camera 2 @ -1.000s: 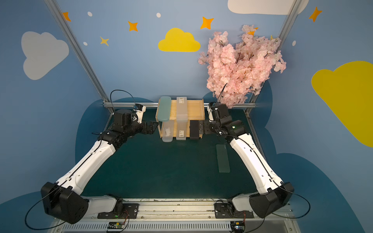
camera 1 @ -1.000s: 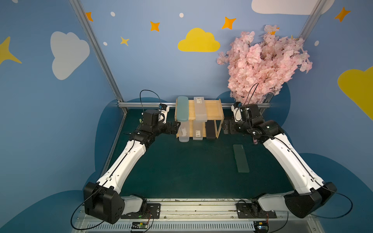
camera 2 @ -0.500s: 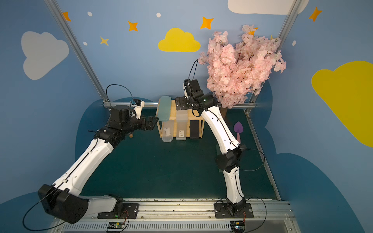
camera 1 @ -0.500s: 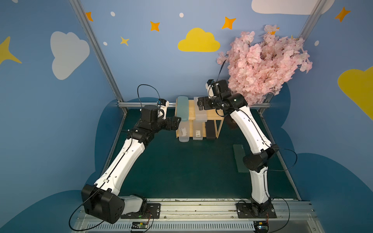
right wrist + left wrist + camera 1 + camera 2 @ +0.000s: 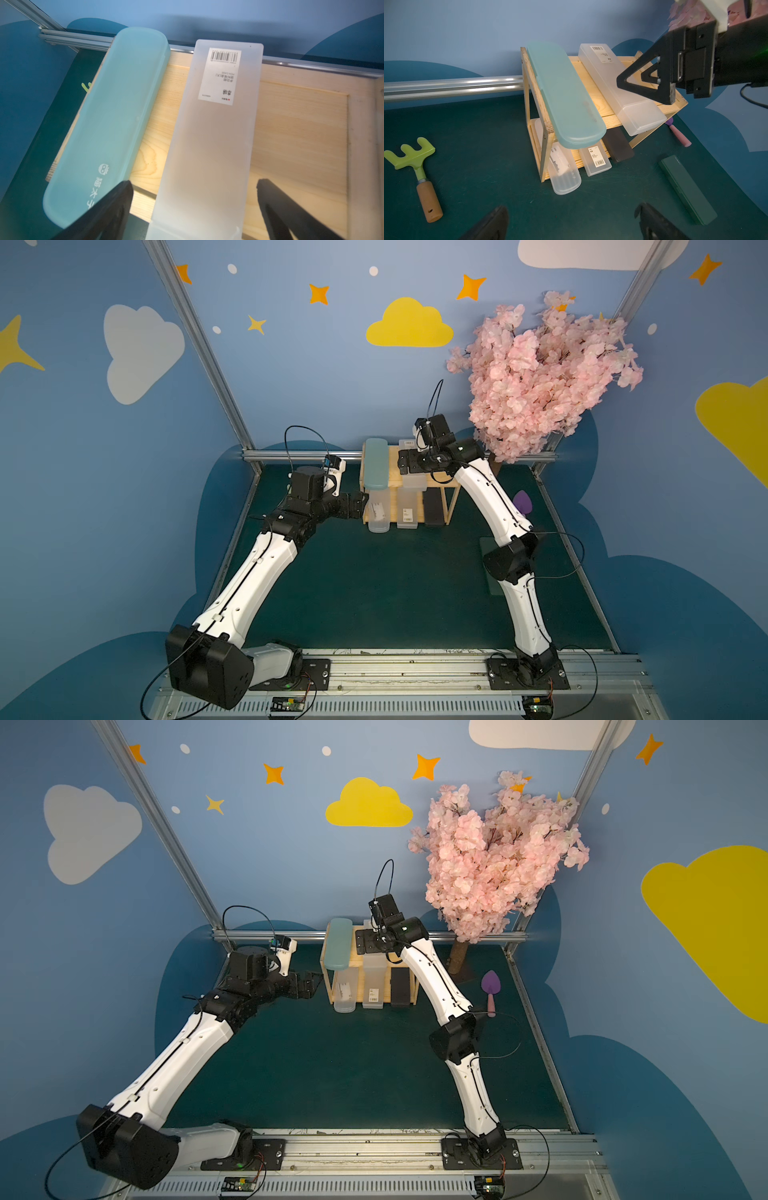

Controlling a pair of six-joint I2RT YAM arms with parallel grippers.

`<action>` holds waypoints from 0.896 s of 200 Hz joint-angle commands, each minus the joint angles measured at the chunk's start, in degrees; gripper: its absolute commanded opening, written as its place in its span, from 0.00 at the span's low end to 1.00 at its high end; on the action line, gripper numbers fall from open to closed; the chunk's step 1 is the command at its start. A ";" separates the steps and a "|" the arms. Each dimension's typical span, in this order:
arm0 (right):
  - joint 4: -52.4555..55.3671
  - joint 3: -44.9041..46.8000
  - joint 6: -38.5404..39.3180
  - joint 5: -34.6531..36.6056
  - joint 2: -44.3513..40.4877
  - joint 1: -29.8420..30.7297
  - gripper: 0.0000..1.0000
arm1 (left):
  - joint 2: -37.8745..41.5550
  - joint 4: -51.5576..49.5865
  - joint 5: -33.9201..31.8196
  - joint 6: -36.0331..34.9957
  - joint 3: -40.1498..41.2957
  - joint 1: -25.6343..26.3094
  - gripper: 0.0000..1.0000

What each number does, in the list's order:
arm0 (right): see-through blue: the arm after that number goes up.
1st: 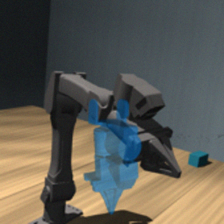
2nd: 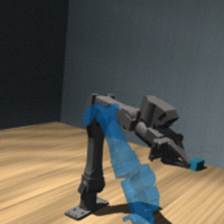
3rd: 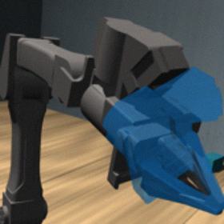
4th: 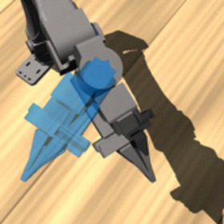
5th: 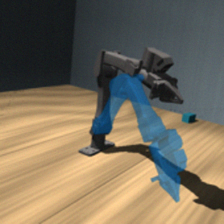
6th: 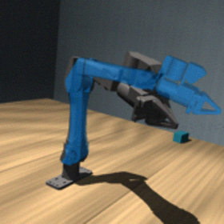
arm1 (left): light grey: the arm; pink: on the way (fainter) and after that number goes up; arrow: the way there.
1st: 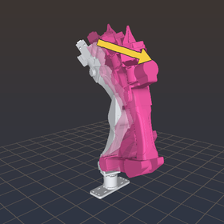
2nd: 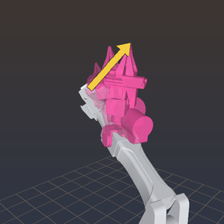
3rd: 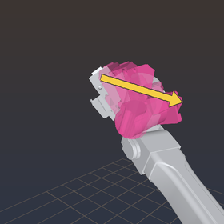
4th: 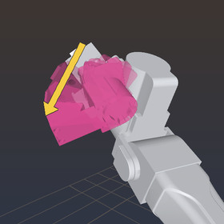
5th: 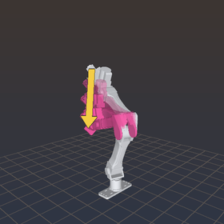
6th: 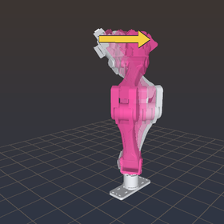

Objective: Remove the pencil cases from the shelf
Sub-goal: Pick up the pencil case from the shelf.

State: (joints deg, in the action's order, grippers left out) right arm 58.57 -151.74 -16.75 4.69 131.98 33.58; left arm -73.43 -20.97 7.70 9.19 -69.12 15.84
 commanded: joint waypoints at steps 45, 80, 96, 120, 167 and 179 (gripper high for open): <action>-1.17 -1.54 -0.65 1.56 3.69 -0.03 0.98 | 1.42 0.41 0.73 -1.02 1.70 -1.15 1.00; -2.09 -1.80 -0.73 1.77 4.41 -0.09 0.98 | 1.68 0.32 0.91 -1.29 2.27 -1.84 1.00; -2.23 -1.80 -0.75 2.02 4.55 -0.01 0.92 | 1.85 0.37 1.00 -1.32 2.58 -2.07 1.00; -1.73 -1.76 -0.82 2.54 4.72 -0.10 0.84 | 2.02 0.49 1.22 -1.31 2.83 -2.49 1.00; -0.36 -1.80 -1.17 4.76 3.60 -0.08 0.71 | 2.32 0.44 1.52 -1.19 3.12 -2.89 1.00; -0.04 -1.72 -1.26 5.27 2.91 -0.09 0.70 | 2.49 0.49 1.52 -1.11 3.20 -2.92 1.00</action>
State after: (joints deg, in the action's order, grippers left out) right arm 57.30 -152.05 -17.72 7.79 135.96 33.61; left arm -72.31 -20.95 8.23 8.75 -66.83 13.21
